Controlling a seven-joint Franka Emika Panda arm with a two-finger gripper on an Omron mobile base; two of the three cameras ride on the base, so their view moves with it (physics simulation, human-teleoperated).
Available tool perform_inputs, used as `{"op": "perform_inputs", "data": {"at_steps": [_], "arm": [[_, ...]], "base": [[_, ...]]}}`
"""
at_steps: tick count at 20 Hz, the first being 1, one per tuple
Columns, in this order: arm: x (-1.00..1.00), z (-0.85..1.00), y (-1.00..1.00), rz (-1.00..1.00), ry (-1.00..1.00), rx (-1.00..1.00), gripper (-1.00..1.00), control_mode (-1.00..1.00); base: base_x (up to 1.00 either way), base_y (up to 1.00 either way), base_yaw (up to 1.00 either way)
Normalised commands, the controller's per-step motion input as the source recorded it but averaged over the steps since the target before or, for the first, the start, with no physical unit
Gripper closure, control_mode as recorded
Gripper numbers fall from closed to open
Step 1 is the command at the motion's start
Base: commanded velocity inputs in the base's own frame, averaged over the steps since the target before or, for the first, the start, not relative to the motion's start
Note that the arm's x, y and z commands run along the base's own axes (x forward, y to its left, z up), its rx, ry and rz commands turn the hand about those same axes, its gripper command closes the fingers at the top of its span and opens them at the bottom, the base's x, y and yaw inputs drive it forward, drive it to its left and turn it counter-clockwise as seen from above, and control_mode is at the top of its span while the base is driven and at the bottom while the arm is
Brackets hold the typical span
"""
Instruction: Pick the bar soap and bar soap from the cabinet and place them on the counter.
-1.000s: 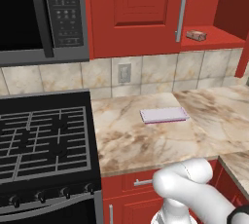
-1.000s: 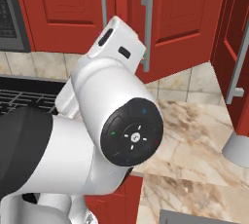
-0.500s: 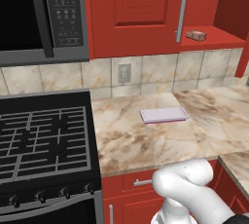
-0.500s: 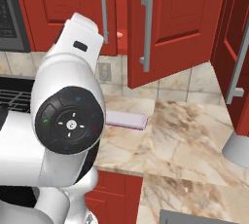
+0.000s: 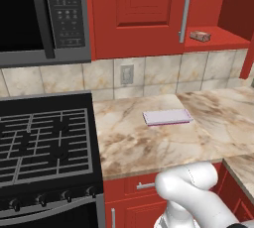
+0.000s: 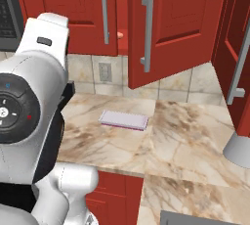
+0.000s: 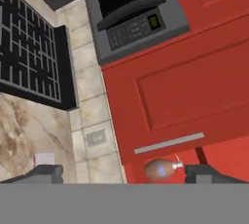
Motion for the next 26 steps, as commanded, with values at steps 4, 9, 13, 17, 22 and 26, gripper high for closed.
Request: {"op": "perform_inputs", "data": {"at_steps": [4, 9, 13, 17, 22, 26], "arm": [[0.07, 0.00, 0.08, -0.18, 0.01, -0.25, -1.00, -1.00], [0.16, 0.00, 0.02, -0.19, 0.05, -0.24, -1.00, -1.00], [0.13, -0.01, 0.14, -0.17, 0.01, -0.23, -1.00, -1.00], [0.07, -0.01, 0.13, -0.16, 0.00, -0.22, -1.00, -1.00], [0.01, 0.00, 0.29, -0.16, 0.00, -0.17, -1.00, -1.00], [0.01, 0.00, 0.35, -0.15, 0.00, -0.16, -1.00, -1.00]], "base": [[0.00, 0.00, 0.00], [0.00, 0.00, 0.00], [0.00, 0.00, 0.00], [0.00, 0.00, 0.00], [0.00, 0.00, 0.00], [0.00, 0.00, 0.00]]}}
